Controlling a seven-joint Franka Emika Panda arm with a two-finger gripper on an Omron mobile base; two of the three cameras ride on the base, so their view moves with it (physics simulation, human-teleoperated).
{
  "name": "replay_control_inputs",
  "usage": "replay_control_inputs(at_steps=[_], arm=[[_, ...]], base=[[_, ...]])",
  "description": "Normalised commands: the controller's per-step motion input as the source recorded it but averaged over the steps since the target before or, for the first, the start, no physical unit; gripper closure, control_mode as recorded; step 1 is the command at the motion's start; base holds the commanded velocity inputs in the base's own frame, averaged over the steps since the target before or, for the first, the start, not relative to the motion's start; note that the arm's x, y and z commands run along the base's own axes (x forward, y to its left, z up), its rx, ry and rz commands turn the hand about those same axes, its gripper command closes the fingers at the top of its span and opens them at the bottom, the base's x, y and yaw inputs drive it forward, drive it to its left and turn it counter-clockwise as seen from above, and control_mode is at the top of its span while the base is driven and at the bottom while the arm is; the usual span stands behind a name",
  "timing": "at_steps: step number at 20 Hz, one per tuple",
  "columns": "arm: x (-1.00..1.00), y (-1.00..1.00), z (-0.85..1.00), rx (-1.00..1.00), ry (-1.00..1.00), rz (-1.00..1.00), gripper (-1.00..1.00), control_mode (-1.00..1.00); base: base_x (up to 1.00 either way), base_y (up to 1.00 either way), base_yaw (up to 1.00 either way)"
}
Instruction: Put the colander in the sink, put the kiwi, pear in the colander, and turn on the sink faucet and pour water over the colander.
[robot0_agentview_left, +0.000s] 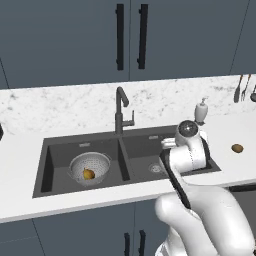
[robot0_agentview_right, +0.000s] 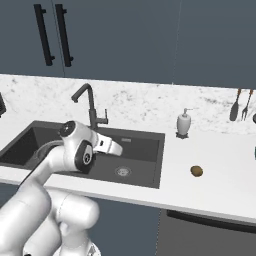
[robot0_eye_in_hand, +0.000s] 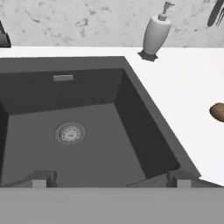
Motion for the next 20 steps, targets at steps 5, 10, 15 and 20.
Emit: replay_control_inputs(at_steps=[5, 10, 15, 20], arm=[[0.15, -1.00, 0.07, -0.06, 0.20, -0.12, -1.00, -1.00], [0.00, -1.00, 0.02, 0.01, 0.14, -0.01, -1.00, -1.00], [0.00, -1.00, 0.00, 0.06, 0.09, 0.00, -1.00, -1.00], [0.05, -0.85, 0.00, 0.01, 0.06, 0.00, -1.00, -1.00]], base=[[0.00, 0.00, 0.00], [0.00, 0.00, 0.00], [0.00, 0.00, 0.00], [0.00, 0.00, 0.00]])
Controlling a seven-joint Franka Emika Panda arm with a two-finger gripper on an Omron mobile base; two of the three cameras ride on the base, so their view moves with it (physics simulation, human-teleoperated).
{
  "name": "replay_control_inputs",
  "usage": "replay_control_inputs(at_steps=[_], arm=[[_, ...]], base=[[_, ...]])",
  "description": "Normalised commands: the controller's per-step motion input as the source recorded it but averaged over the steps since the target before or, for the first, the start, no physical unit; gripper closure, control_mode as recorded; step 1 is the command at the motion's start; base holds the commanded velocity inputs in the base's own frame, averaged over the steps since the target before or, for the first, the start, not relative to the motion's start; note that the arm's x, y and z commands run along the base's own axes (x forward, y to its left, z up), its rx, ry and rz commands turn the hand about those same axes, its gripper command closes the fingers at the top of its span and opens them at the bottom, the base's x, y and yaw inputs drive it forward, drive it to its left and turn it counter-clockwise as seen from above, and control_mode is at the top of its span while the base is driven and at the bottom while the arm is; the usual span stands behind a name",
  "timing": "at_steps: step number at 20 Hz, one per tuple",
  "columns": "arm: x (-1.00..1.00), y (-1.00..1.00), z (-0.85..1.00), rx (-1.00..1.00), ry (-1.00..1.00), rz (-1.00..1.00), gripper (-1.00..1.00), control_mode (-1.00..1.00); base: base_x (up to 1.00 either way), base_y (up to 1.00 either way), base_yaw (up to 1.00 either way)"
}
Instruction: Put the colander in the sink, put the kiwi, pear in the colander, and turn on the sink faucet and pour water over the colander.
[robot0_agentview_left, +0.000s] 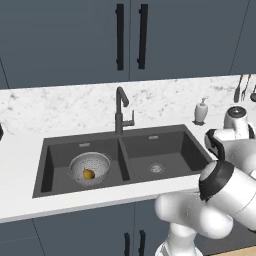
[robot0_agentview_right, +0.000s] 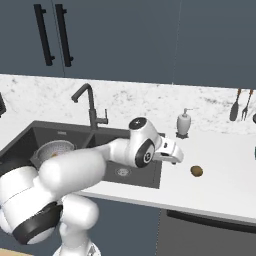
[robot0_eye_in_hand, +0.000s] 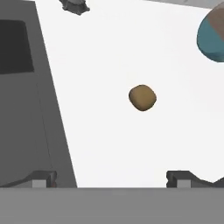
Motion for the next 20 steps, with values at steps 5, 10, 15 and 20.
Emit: replay_control_inputs(at_steps=[5, 10, 15, 20], arm=[[0.01, -0.62, 0.04, 0.03, 0.08, 0.00, -1.00, -1.00], [0.00, -0.37, 0.00, 0.08, 0.09, 0.00, -1.00, -1.00], [0.05, -0.19, -0.05, 0.09, 0.02, 0.00, -1.00, -1.00], [0.11, -0.16, -0.11, 0.07, 0.02, 0.00, -1.00, -1.00]], base=[[0.00, 0.00, 0.00], [0.00, 0.00, 0.00], [0.00, 0.00, 0.00], [0.00, 0.00, 0.00]])
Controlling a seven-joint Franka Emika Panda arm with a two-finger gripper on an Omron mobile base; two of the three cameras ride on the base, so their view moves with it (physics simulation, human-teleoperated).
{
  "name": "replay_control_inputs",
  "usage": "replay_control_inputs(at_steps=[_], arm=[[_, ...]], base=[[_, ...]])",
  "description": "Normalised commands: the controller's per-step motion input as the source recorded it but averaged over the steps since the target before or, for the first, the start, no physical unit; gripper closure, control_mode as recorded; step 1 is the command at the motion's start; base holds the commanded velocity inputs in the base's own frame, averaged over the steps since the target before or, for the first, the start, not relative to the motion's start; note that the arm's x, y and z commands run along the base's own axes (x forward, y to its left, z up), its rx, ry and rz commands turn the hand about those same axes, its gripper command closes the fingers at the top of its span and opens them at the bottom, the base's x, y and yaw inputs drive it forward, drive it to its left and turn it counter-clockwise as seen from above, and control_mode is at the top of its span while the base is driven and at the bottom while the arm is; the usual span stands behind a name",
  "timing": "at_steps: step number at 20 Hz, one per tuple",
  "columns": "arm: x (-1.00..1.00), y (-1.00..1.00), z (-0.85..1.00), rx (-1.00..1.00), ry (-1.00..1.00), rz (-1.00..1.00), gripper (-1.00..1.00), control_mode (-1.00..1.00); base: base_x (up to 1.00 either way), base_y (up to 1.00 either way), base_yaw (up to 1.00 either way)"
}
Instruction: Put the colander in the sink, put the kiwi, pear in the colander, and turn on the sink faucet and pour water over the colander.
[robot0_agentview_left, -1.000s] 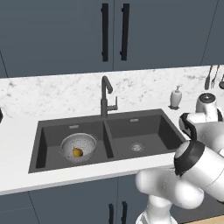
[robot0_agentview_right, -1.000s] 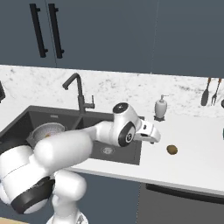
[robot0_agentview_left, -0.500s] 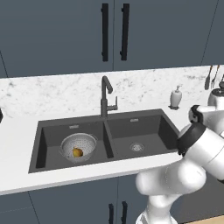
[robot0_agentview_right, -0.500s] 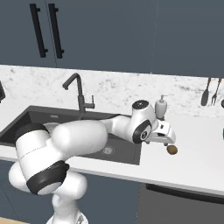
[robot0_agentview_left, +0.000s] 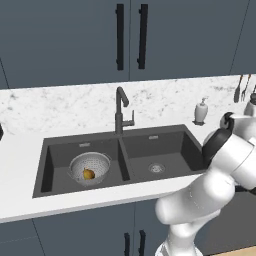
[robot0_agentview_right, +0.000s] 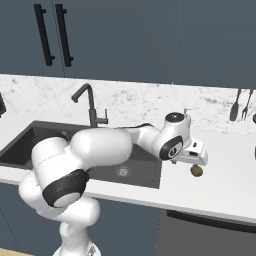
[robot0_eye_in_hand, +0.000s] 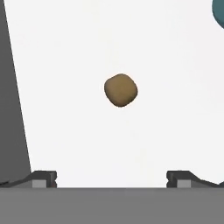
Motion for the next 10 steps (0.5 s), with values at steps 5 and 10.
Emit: replay_control_inputs(at_steps=[5, 10], arm=[[0.06, -0.14, -0.33, 0.04, 0.03, 0.00, -1.00, -1.00], [0.17, 0.00, -0.49, 0.01, 0.01, 0.03, -1.00, -1.00]], base=[[0.00, 0.00, 0.00], [0.00, 0.00, 0.00]])
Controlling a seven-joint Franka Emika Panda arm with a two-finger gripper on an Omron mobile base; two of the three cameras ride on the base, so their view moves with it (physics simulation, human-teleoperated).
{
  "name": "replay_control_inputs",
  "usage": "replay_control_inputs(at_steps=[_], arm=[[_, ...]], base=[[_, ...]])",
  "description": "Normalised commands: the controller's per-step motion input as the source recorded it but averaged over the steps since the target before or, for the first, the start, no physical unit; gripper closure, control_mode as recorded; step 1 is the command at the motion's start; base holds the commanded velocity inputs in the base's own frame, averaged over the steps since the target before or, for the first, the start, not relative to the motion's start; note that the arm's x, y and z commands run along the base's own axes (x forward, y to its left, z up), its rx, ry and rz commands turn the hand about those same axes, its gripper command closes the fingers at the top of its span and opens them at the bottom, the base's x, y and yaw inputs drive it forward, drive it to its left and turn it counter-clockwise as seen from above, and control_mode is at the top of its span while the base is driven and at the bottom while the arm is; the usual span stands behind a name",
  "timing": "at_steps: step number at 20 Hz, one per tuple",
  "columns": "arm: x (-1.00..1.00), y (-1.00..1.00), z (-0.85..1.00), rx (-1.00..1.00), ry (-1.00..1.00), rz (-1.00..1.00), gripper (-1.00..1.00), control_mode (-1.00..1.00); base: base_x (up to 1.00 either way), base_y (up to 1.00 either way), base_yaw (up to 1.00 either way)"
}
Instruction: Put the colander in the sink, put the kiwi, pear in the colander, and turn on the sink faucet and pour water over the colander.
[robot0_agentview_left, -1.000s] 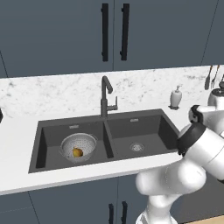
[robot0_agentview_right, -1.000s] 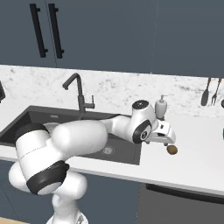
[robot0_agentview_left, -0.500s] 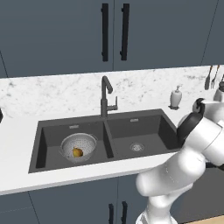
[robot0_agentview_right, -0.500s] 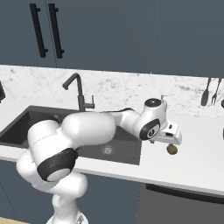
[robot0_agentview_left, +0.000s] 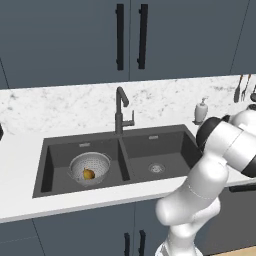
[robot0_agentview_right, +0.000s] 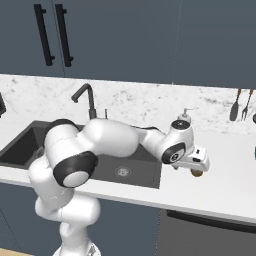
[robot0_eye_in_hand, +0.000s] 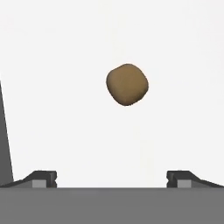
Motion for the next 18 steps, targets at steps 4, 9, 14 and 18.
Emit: replay_control_inputs(at_steps=[4, 9, 14, 18], arm=[[0.35, 0.00, -0.31, 0.00, 0.00, 0.08, -1.00, -1.00], [0.21, -0.02, -0.07, 0.00, 0.00, 0.07, -1.00, -1.00], [0.01, -0.15, 0.00, 0.00, 0.00, 0.05, -1.00, -1.00], [0.01, -0.15, 0.00, 0.00, 0.00, 0.03, -1.00, -1.00]], base=[[0.00, 0.00, 0.00], [0.00, 0.00, 0.00], [0.00, 0.00, 0.00], [0.00, 0.00, 0.00]])
